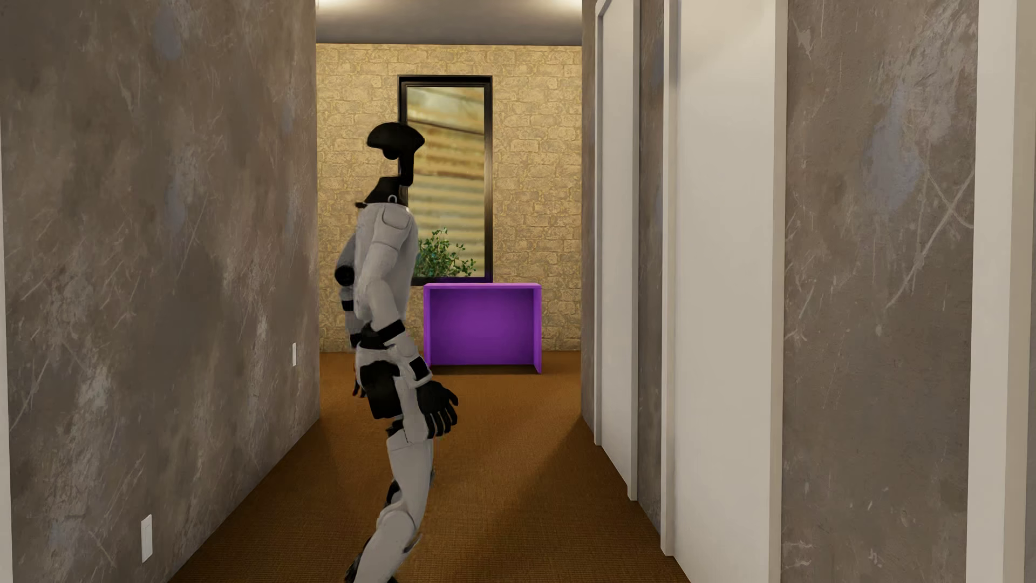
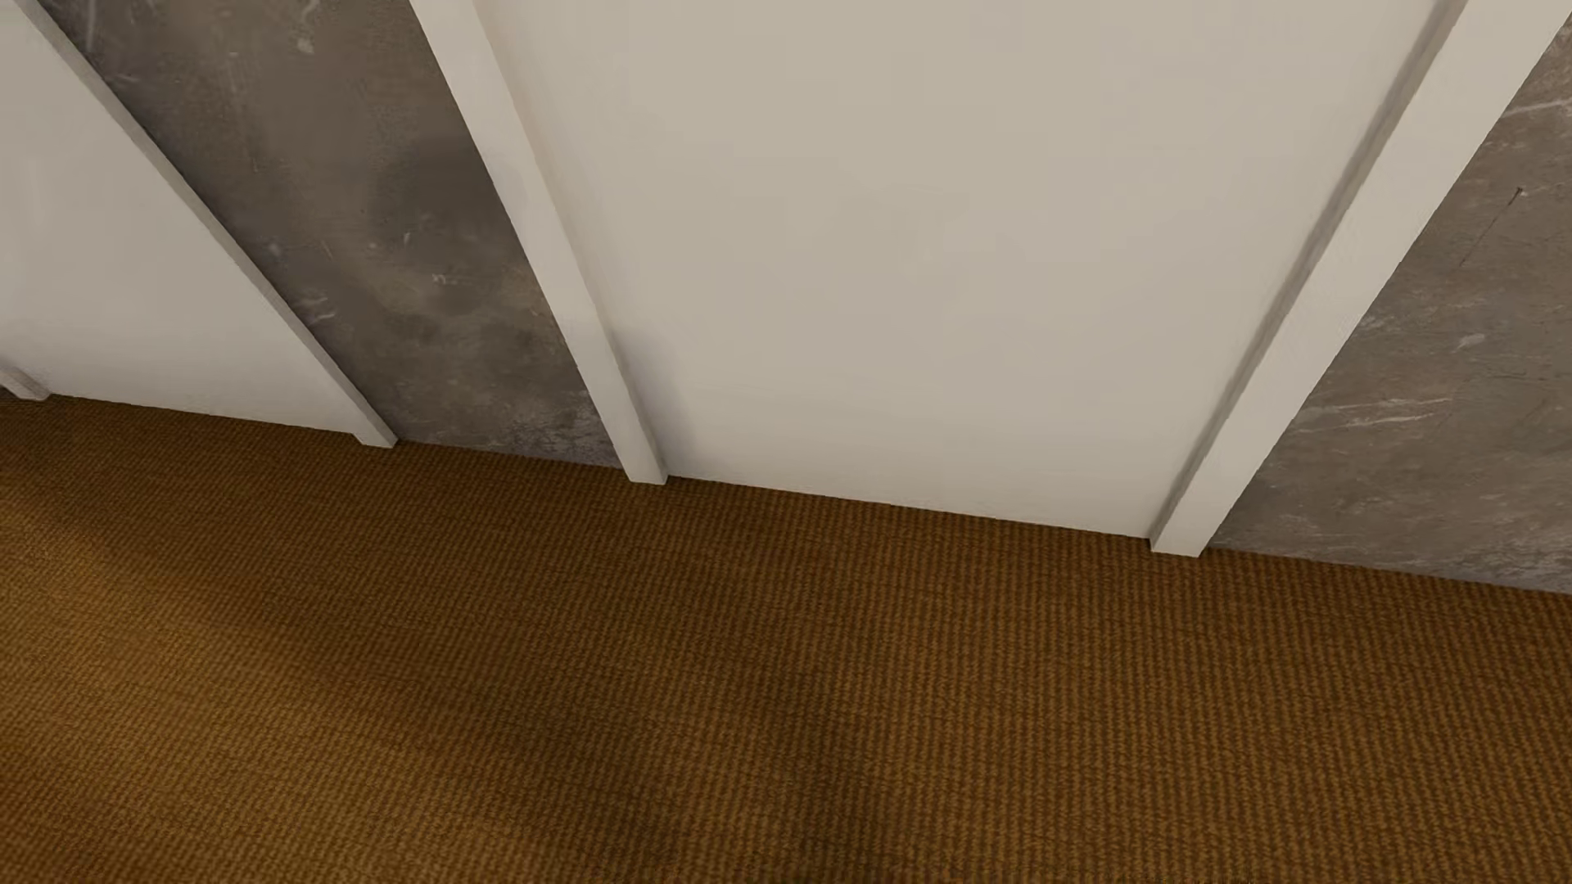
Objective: Walk to the purple desk
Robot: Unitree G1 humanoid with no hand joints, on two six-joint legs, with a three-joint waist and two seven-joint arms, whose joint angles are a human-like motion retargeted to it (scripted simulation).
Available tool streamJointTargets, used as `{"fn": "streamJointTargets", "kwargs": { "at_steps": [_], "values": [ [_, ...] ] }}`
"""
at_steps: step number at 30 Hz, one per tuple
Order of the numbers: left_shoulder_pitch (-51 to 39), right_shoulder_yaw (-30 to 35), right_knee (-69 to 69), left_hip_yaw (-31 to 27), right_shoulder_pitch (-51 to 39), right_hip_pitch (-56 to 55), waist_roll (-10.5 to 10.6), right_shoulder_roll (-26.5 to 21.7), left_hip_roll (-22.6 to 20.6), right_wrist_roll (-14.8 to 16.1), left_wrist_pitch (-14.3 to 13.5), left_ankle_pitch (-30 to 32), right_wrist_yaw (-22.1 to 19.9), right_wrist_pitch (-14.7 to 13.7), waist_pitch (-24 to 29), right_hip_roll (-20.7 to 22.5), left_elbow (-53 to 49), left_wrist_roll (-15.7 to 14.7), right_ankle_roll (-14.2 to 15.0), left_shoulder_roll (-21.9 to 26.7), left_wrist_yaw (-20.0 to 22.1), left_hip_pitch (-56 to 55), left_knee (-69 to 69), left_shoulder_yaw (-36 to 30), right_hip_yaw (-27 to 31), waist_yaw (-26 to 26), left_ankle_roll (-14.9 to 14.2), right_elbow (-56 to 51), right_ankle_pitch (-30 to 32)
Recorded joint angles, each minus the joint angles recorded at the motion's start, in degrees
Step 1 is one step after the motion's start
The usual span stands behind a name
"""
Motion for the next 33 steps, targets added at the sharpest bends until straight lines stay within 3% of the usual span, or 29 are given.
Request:
{"fn": "streamJointTargets", "kwargs": {
  "at_steps": [5, 9, 12, 14, 18, 21, 25, 27, 29, 31, 32, 33],
  "values": [
    [2.5, 2.9, 1.4, 0.0, -1.0, 1.0, -0.4, 0.0, 2.1, 0.0, 0.0, -7.3, 0.0, 0.0, 0.6, -1.4, 2.0, 0.0, 0.0, -1.9, 0.0, -4.7, 1.7, -5.3, 0.0, 0.2, 0.0, -9.7, -1.1],
    [4.2, 2.8, -3.7, 0.0, 2.0, 10.4, -1.3, 1.6, 4.5, 0.0, 0.0, 5.3, 0.0, 0.0, -0.1, 0.1, 1.9, 0.0, 0.0, -3.1, 0.0, -9.6, 9.6, -5.8, 0.0, 4.1, 0.0, -10.7, 1.9],
    [4.2, 2.9, 0.7, 0.0, 3.7, 12.7, -1.8, 2.0, 1.2, 0.0, 0.0, 6.3, 0.0, 0.0, -0.6, -2.3, 2.8, 0.0, 0.0, -3.5, 0.0, -12.3, 14.4, -4.8, 0.0, 7.2, 0.0, -6.2, 5.5],
    [2.0, 2.4, 11.4, 0.0, 4.8, 8.8, -1.9, 3.0, -2.8, 0.0, 0.0, -0.3, 0.0, 0.0, -0.2, -4.0, 3.4, 0.0, 0.0, -3.0, 0.0, -10.1, 15.7, -4.7, 0.0, 5.4, 0.0, -0.7, 7.6],
    [-5.3, 5.7, 28.7, 0.0, 9.1, -7.6, -2.1, 4.1, -12.1, 0.0, 0.0, -16.1, 0.0, 0.0, 0.5, 4.2, -0.6, 0.0, 0.0, -0.7, 0.0, 2.7, 5.3, 1.4, 0.0, -5.7, 0.0, 7.7, 3.9],
    [-9.9, 9.9, 19.7, 0.0, 12.7, -21.7, -1.7, 3.7, -15.3, 0.0, 0.0, -29.1, 0.0, 0.0, 0.6, 9.9, -8.8, 0.0, 0.0, 1.6, 0.0, 20.3, -9.2, 4.0, 0.0, -13.3, 0.0, 10.2, 4.4],
    [-16.5, 12.3, -1.5, 0.0, 13.5, -34.9, -0.1, 1.9, -12.4, 0.0, 0.0, -39.1, 0.0, 0.0, 0.4, 8.7, -17.7, 0.0, 0.0, 4.3, 0.0, 37.6, -15.2, 3.4, 0.0, -22.9, 0.0, 15.2, 9.4],
    [-18.4, 12.6, -5.9, 0.0, 12.9, -37.1, 0.3, 0.9, -9.4, 0.0, 0.0, -35.8, 0.0, 0.0, -0.2, 7.6, -17.6, 0.0, 0.0, 5.0, 0.0, 42.6, -15.1, 0.2, 0.0, -27.0, 0.0, 17.0, 7.4],
    [-17.5, 13.2, 2.8, 0.0, 11.6, -38.0, 2.5, 0.3, -5.6, 0.0, 0.0, -22.4, 0.0, 0.0, -0.6, 8.7, -13.0, 0.0, 0.0, 3.5, 0.0, 43.2, -8.1, -3.4, 0.0, -29.5, 0.0, 19.5, 6.3],
    [-15.2, 14.0, 14.3, 0.0, 9.0, -35.7, 3.8, 1.3, -2.9, 0.0, 0.0, -3.9, 0.0, 0.0, 0.7, 11.2, -7.5, 0.0, 0.0, 1.9, 0.0, 37.2, 10.3, -8.2, 0.0, -26.8, 0.0, 21.8, 3.9],
    [-13.6, 13.0, 15.6, 0.0, 7.5, -30.3, 2.9, 2.7, -2.8, 0.0, 0.0, 1.3, 0.0, 0.0, 2.4, 13.4, -6.6, 0.0, 0.0, 2.2, 0.0, 32.7, 22.4, -10.2, 0.0, -23.4, 0.0, 20.9, 0.7],
    [-12.2, 13.2, 14.1, 0.0, 6.0, -25.2, 2.3, 3.7, -3.0, 0.0, 0.0, -0.6, 0.0, 0.0, 2.2, 14.9, -4.5, 0.0, 0.0, 1.6, 0.0, 26.1, 33.0, -12.0, 0.0, -19.0, 0.0, 19.1, -1.0]
  ]
}}
